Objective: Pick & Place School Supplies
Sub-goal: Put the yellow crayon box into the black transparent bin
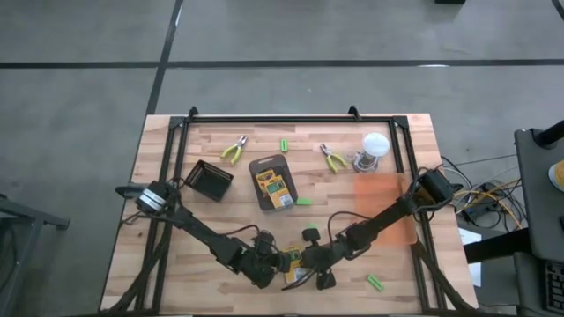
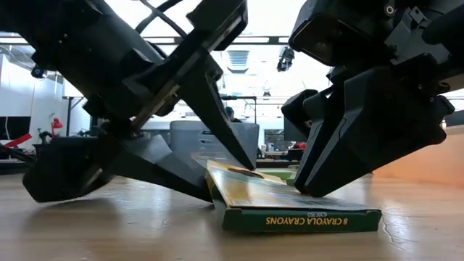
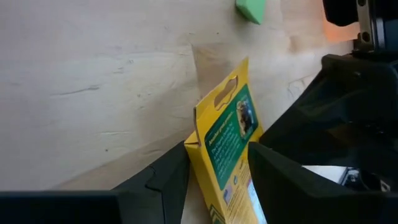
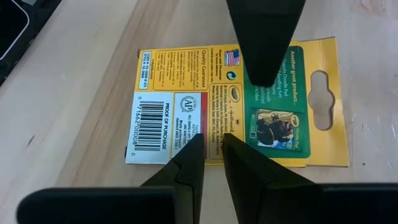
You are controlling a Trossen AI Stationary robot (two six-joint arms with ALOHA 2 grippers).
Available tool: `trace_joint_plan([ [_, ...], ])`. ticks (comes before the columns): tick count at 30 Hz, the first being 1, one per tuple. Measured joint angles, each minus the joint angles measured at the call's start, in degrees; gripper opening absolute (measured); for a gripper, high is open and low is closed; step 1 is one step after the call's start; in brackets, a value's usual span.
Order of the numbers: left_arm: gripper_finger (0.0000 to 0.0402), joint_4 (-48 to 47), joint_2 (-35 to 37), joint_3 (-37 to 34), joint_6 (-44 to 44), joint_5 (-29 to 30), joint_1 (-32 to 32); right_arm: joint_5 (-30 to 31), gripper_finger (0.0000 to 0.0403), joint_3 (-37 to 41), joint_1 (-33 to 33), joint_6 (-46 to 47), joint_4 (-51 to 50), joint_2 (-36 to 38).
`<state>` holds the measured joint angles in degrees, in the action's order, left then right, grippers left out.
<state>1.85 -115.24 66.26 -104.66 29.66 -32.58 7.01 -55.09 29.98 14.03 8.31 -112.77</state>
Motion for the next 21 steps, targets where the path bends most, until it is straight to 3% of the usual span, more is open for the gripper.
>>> trace_joint_plan([
  [16,0.0169,1.02,-0.14,0.02,2.81,0.36,0.09,0.0,0.0057,0.0,0.0,-0.49,0.01,0.0],
  [21,0.0152,0.94,-0.14,0.02,2.99,0.2,0.11,0.0,0.0057,0.0,0.0,-0.51,-0.01,0.0],
])
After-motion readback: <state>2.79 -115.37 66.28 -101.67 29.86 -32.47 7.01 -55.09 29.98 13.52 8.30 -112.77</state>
